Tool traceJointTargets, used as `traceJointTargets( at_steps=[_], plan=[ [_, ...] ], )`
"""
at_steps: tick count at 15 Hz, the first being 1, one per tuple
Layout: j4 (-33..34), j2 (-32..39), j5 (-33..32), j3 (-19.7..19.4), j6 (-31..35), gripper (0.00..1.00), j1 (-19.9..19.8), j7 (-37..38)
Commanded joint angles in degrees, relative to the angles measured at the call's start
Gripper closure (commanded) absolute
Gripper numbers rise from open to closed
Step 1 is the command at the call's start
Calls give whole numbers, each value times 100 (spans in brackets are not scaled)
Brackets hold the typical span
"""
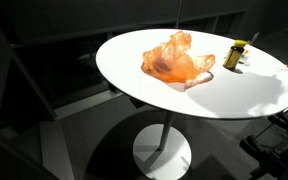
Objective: Remove the blue box from the plastic bag
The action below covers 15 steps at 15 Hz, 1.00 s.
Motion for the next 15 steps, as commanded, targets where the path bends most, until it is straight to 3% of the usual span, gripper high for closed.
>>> traceJointTargets(
  at_steps=[1,15],
  plan=[
    [11,0,-17,-25,-12,0,40,26],
    [476,1366,-101,317,1601,0,207,55]
  ],
)
